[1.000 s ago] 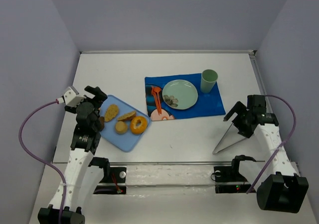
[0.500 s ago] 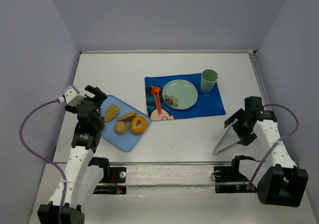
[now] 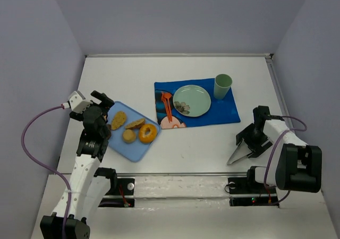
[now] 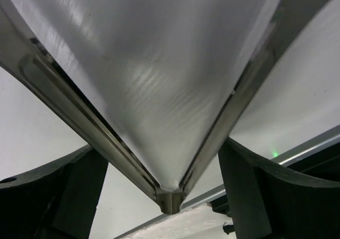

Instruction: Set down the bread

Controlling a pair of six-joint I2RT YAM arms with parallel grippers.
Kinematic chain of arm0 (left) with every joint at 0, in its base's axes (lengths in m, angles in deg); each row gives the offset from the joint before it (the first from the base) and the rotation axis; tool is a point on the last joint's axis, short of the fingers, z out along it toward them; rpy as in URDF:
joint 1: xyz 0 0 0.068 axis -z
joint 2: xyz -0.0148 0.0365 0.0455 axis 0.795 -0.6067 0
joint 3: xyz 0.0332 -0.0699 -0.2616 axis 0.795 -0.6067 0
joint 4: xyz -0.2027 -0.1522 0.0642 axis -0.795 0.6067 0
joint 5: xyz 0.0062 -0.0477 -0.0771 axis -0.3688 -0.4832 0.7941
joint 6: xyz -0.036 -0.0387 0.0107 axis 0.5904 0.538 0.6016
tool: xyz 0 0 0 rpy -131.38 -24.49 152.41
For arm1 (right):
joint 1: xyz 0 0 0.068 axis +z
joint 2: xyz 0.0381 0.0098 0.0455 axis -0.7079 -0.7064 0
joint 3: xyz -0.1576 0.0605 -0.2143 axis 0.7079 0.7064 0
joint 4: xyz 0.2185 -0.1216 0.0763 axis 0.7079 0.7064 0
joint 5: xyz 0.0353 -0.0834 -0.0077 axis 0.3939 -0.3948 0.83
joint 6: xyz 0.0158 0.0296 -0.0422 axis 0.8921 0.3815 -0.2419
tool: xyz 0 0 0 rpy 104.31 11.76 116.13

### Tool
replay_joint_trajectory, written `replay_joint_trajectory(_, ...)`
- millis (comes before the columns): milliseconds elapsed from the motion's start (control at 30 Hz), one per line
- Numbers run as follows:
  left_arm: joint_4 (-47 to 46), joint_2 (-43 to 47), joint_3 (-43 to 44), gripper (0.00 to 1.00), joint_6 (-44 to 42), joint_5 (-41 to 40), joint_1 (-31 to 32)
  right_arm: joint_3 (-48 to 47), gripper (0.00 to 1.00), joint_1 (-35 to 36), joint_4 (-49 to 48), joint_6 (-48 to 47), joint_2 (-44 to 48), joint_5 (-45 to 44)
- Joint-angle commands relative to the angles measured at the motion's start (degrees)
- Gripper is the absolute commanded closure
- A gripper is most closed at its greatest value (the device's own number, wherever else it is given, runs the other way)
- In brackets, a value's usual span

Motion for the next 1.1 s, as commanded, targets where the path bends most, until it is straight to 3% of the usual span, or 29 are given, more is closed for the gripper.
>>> replay_joint_trajectory(0, -2.8, 0.5, 2.6, 0.01, 0.2, -2.7, 0.2, 0.2, 0.2, 0.2, -3.9, -0.8, -2.2, -2.6)
replay_joint_trajectory(133, -2.5, 0.6, 2.6, 0.01, 0.1, -3.0, 0.2, 1.0, 0.33, 0.2, -5.4, -1.1, -2.5, -2.7)
replay_joint_trajectory(300, -2.1, 1.2, 2.6, 0.01, 0.1, -3.3, 0.2, -0.4, 0.59, 0.2, -5.7, -2.2, -4.0, -4.2)
replay_joint_trajectory(433, -2.2, 1.8, 2.5, 0.01, 0.2, -3.3, 0.2, -4.2, 0.69, 0.2, -2.9, -5.8, -0.7, -6.0)
replay_joint_trajectory(600, -2.1, 1.9, 2.5, 0.01, 0.2, -3.2, 0.2, -11.8, 0.71, 0.7, -2.1, -13.2, 8.3, -4.1)
replay_joint_trajectory(833, -2.0, 2.5, 2.5, 0.01, 0.3, -2.7, 0.2, -23.3, 0.64, 4.9, -1.2, -25.5, 13.8, 11.2)
replay_joint_trajectory(933, -2.0, 2.6, 2.5, 0.01, 0.3, -2.1, 0.2, -27.7, 0.61, 13.9, -2.2, -28.4, 12.7, 11.2)
replay_joint_trajectory(967, -2.0, 2.6, 2.5, 0.01, 0.3, -1.9, 0.3, -28.4, 0.58, 19.9, -3.4, -30.2, 11.4, 10.5)
replay_joint_trajectory(1067, -1.9, 2.8, 2.6, 0.01, 0.3, -1.3, 0.2, -29.9, 0.54, 26.8, -8.1, -33.4, 5.4, 16.3)
